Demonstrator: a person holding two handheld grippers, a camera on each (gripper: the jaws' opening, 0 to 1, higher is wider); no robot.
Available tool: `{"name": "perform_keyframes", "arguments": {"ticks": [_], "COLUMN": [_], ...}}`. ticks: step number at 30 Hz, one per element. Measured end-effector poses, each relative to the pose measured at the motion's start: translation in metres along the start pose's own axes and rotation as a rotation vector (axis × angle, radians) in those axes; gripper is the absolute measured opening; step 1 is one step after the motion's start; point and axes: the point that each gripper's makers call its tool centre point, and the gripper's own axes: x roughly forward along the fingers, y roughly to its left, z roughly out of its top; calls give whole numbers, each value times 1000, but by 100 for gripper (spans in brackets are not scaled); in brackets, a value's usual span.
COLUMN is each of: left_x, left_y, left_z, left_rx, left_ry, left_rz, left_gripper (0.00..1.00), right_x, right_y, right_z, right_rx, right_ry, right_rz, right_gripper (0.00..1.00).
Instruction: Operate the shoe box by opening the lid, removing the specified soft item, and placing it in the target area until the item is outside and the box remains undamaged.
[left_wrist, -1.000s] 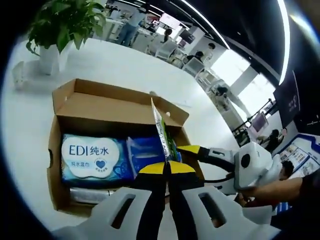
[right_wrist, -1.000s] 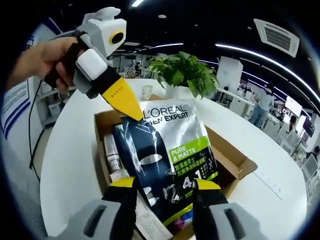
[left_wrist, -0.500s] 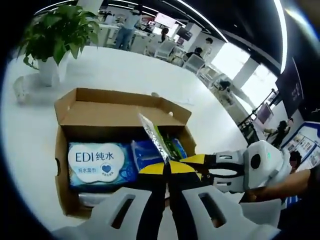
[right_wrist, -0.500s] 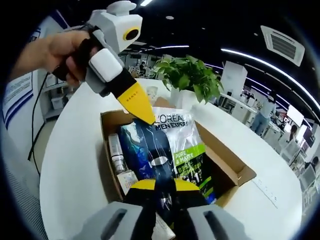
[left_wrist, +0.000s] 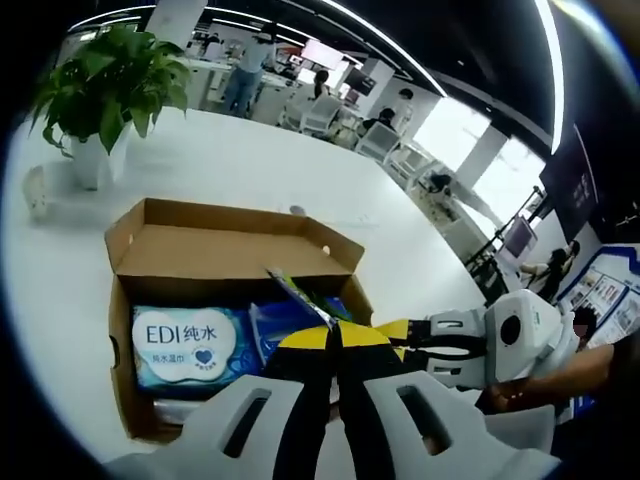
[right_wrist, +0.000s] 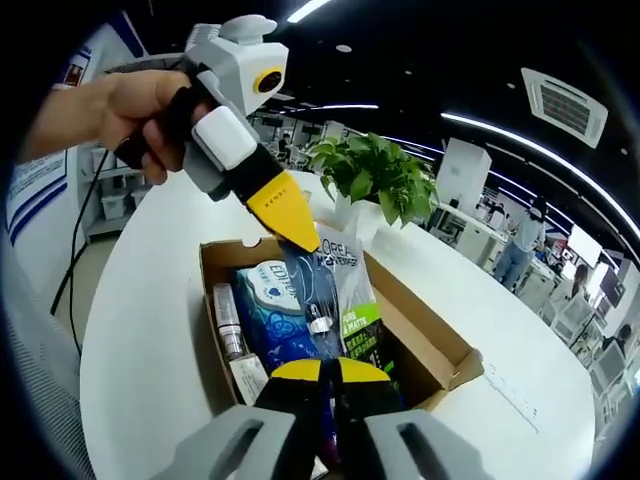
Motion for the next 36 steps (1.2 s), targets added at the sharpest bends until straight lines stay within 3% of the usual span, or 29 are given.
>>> {"name": "perform_keyframes", "arguments": {"ticks": [19,30,36], "left_x": [-19,-18,-8], "left_y": [-24,-47,-60], "left_z": [37,46,45], "left_rx": [33,55,71], "left_ry": [-89,-100,-83], "left_rz": [-41,-82,-104], "left_gripper": [0,0,0], "right_x": [-23,-40,-51], "right_y": [-20,-40,-49], "right_z": [38,44,36], "right_rx": [-81,-144,-152], "right_ry": [-60,-76,-65], "right_rz": [-35,-69,-95], "right_gripper": [0,0,0]}}
